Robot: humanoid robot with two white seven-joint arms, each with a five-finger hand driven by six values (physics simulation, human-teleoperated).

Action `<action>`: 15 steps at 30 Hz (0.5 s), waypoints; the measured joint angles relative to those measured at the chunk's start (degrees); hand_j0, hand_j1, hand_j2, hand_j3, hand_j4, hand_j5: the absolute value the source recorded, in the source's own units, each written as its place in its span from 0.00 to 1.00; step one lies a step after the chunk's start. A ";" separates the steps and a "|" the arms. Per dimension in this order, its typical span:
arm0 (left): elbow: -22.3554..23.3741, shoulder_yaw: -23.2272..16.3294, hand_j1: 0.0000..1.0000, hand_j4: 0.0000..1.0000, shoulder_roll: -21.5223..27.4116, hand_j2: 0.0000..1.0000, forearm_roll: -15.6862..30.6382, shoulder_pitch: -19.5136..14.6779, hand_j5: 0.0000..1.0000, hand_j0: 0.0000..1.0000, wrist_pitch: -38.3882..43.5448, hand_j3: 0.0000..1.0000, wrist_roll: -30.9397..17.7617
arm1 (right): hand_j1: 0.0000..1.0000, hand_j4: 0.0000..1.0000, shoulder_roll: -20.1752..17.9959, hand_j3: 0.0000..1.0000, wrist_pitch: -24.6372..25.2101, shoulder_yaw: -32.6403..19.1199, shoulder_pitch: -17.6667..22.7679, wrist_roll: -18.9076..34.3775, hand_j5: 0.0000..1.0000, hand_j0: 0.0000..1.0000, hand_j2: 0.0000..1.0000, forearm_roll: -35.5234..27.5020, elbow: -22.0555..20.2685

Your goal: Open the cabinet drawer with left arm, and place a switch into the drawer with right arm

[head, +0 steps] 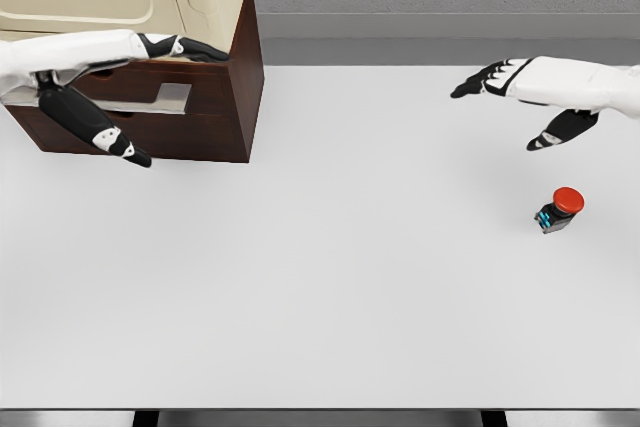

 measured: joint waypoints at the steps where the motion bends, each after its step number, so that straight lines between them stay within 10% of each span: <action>1: 0.01 -0.01 1.00 1.00 0.33 1.00 0.00 -0.09 1.00 1.00 0.52 1.00 0.00 | 1.00 1.00 0.00 1.00 0.00 0.03 -0.09 0.00 1.00 1.00 1.00 -0.06 -0.01; 15: 0.29 0.31 1.00 1.00 1.03 1.00 -0.48 0.79 1.00 1.00 14.59 1.00 0.00 | 1.00 1.00 -12.19 1.00 -0.02 -0.63 3.34 0.01 1.00 1.00 1.00 0.09 0.00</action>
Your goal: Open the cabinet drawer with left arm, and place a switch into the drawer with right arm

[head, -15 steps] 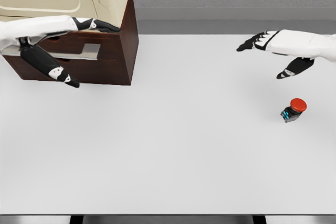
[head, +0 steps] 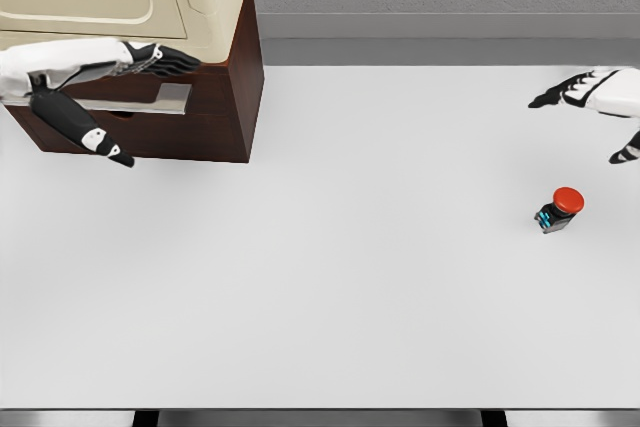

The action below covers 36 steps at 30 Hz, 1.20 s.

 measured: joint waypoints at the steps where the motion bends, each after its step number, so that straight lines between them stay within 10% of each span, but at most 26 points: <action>1: 0.11 0.07 1.00 1.00 0.05 1.00 -0.04 0.09 1.00 1.00 0.29 1.00 0.00 | 1.00 1.00 -1.04 1.00 0.00 -0.04 0.97 0.00 1.00 1.00 1.00 0.00 -0.04; 36: 7.77 1.68 1.00 1.00 -3.23 1.00 -6.82 3.52 1.00 1.00 4.46 1.00 0.00 | 1.00 1.00 2.25 1.00 0.05 0.86 9.84 -0.01 1.00 1.00 1.00 0.79 -0.41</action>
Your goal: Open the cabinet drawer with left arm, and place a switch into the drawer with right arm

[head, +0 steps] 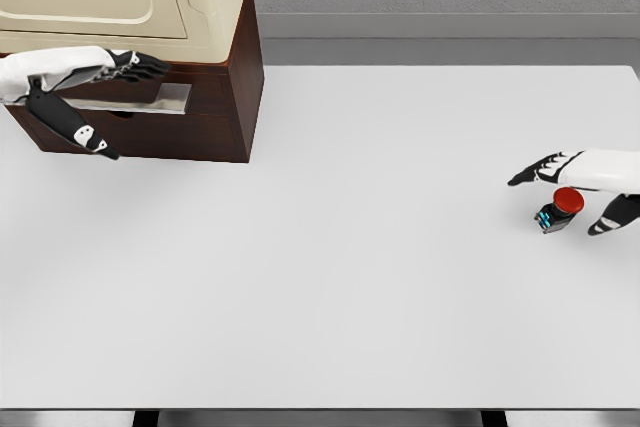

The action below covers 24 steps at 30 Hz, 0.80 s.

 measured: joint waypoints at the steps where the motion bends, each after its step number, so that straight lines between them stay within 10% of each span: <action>1: 0.02 0.00 1.00 1.00 -0.10 1.00 0.01 0.09 1.00 1.00 0.00 1.00 0.00 | 1.00 1.00 0.26 1.00 0.00 0.01 0.00 0.00 1.00 1.00 1.00 0.48 0.38; 24: -0.09 4.78 1.00 1.00 -1.45 1.00 0.20 5.62 1.00 1.00 -0.04 1.00 0.01 | 0.73 0.73 2.69 0.73 0.00 0.08 0.00 0.00 0.73 0.73 0.73 2.68 4.93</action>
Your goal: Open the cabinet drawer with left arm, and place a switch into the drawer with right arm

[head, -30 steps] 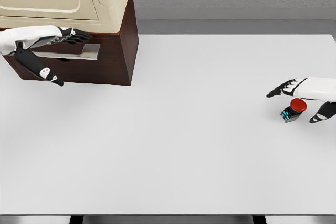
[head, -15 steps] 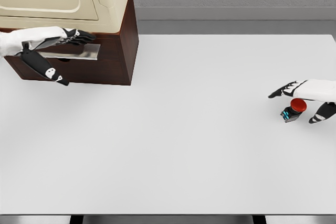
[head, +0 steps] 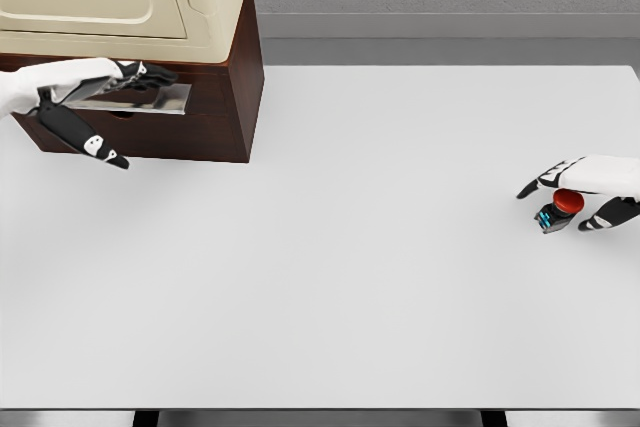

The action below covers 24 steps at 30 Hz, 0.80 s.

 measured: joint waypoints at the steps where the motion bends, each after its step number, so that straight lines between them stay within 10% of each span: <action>1: 0.00 0.04 1.00 1.00 0.02 1.00 -0.07 0.26 1.00 1.00 0.02 1.00 0.00 | 0.72 0.72 0.01 0.72 0.00 0.00 0.00 0.00 0.72 0.72 0.72 0.00 0.05; 24: -3.87 0.69 1.00 1.00 4.07 1.00 5.55 3.42 1.00 1.00 1.15 1.00 -0.06 | 0.53 0.53 0.05 0.53 -0.01 -0.10 -0.61 0.00 0.53 0.53 0.53 -0.04 0.03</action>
